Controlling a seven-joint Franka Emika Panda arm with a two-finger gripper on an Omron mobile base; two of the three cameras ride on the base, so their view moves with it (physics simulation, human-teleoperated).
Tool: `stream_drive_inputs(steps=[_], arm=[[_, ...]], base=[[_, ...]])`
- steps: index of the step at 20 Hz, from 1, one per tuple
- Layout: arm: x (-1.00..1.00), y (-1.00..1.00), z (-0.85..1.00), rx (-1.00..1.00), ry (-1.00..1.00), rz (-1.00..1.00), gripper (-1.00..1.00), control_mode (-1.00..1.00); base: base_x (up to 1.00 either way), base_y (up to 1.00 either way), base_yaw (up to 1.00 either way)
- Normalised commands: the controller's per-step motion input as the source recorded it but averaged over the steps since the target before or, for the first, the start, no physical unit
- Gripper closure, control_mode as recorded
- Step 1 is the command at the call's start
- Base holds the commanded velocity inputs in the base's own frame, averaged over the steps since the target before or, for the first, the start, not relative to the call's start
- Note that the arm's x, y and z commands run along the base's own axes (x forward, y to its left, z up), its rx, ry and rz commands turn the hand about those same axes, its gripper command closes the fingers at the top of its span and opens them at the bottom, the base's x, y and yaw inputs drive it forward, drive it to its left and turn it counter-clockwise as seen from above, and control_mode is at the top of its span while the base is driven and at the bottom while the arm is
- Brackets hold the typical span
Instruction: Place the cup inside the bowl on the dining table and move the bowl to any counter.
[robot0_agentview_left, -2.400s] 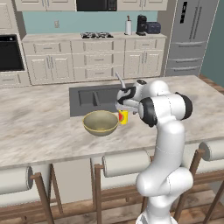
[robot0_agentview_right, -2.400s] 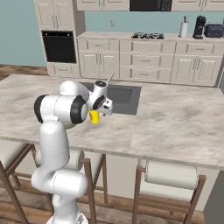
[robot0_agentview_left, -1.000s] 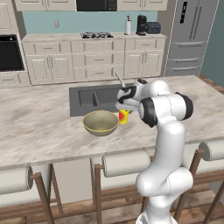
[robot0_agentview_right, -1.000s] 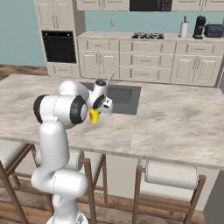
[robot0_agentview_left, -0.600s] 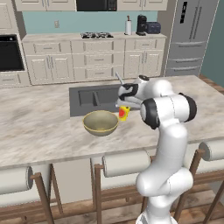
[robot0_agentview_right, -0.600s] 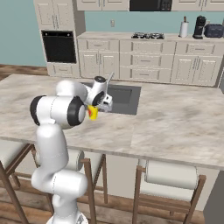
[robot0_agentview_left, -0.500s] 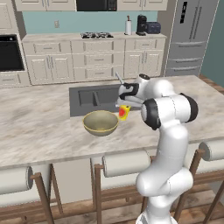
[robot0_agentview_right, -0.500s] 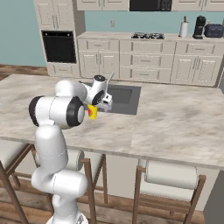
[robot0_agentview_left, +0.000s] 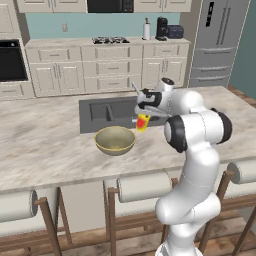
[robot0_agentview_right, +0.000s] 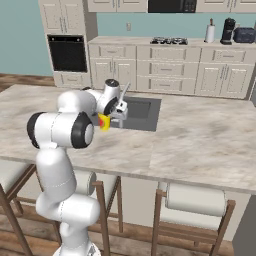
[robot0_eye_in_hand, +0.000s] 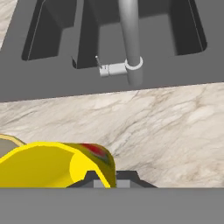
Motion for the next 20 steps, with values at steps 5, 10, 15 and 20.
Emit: stream_drive_inputs(steps=[5, 10, 15, 20], arm=[[-0.06, 0.0, 0.35, 0.0, 0.0, 0.0, 1.0, -1.0], [-0.16, 0.06, 0.32, -0.01, 0.0, 0.0, 1.0, -1.0], [-0.11, 0.18, 0.08, 0.0, 0.01, 0.0, 1.0, -1.0], [-0.12, 0.39, 0.0, 0.0, 0.02, 0.0, 1.0, -1.0]], base=[[0.0, 0.0, 0.0], [0.0, 0.0, 0.0], [0.0, 0.0, 0.0], [0.0, 0.0, 0.0]])
